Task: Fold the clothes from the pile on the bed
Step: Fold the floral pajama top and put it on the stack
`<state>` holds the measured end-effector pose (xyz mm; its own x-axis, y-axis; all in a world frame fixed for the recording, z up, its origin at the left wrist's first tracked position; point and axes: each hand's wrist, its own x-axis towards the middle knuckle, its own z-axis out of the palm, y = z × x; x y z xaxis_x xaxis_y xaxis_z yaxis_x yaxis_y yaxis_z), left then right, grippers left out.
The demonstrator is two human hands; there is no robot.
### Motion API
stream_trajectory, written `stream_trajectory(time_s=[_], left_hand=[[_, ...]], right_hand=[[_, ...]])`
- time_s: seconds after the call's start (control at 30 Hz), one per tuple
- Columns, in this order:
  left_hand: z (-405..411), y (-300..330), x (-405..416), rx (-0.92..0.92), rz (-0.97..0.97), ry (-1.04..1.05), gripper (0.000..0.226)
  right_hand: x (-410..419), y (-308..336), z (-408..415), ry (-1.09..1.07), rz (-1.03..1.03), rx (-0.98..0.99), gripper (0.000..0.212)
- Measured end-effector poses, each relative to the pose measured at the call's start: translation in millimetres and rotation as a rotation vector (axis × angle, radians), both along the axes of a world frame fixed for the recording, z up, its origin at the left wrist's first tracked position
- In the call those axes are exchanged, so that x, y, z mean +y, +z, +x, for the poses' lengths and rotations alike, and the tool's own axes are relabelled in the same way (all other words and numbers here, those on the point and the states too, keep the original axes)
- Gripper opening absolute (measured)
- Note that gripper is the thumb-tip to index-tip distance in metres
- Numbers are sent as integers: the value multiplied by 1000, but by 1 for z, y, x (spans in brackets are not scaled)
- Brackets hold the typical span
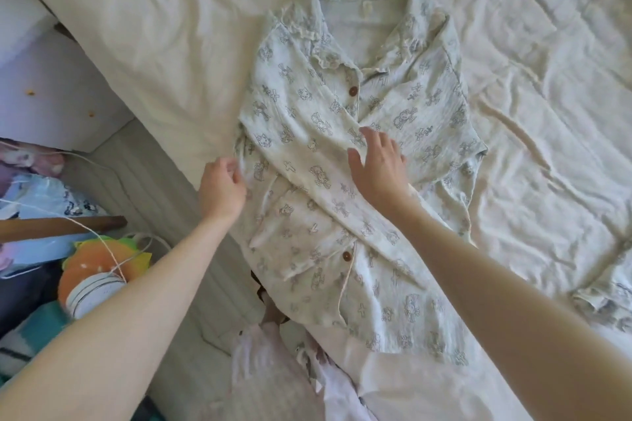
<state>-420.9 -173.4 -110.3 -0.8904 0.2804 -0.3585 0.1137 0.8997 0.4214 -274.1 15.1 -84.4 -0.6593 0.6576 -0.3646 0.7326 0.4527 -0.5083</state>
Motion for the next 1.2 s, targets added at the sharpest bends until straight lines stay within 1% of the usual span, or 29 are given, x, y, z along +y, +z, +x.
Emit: stream_trajectory(time_s=[0.07,0.17,0.23,0.33,0.4,0.43,0.5,0.53,0.57,0.6,0.63,0.67,0.7,0.73,0.8,0.83,0.93,1.0,1.07,1.17,1.2], left_hand=[[-17,-2,7,62,-15,-71,34],[-33,-11,19,51,10,-166,48],[-42,-20,24,51,49,-133,42],[-59,-31,22,63,161,-100,20],[-71,-36,14,-6,256,-91,19],[-77,-38,9,-49,289,-83,19],[-84,-42,0,-101,334,-83,15],[-85,-43,-4,-116,348,-84,15],[-86,-45,-6,-131,360,-76,16],[-88,-46,-6,-150,376,-52,17],[-89,-47,-5,-165,392,-22,17],[-90,-48,-3,-175,406,6,18],[-90,-48,-1,-194,418,32,18],[-89,-47,0,-231,440,63,17],[-82,-46,-2,-374,517,157,10],[-76,-46,-6,-445,549,187,11],[-54,-46,-25,-580,552,131,20],[-37,-51,-41,-663,493,96,28],[-21,-56,-57,-697,411,56,32],[-12,-57,-74,-649,463,143,8],[-13,-56,-76,-596,482,160,12]], right_hand=[[9,2,-41,15,-60,43,47],[23,-1,-95,82,-77,18,50],[35,-4,-129,142,-71,0,49],[52,-9,-179,167,-34,15,47],[57,-14,-208,135,-27,26,45],[57,-18,-222,104,-40,26,40],[59,-29,-245,-14,-79,14,16],[59,-33,-255,-77,-104,7,15],[60,-36,-263,-128,-128,7,26],[60,-40,-270,-165,-142,21,32],[60,-42,-275,-193,-155,54,30],[60,-43,-278,-210,-164,84,23],[59,-43,-279,-216,-171,101,13],[59,-44,-277,-206,-176,110,10],[55,-45,-269,-169,-160,107,24],[51,-44,-262,-134,-112,109,29],[26,-42,-219,45,159,103,44],[0,-39,-179,149,253,117,50],[-29,-37,-136,244,260,92,49],[-70,-37,-80,378,241,53,47],[-81,-37,-64,393,238,29,47]])
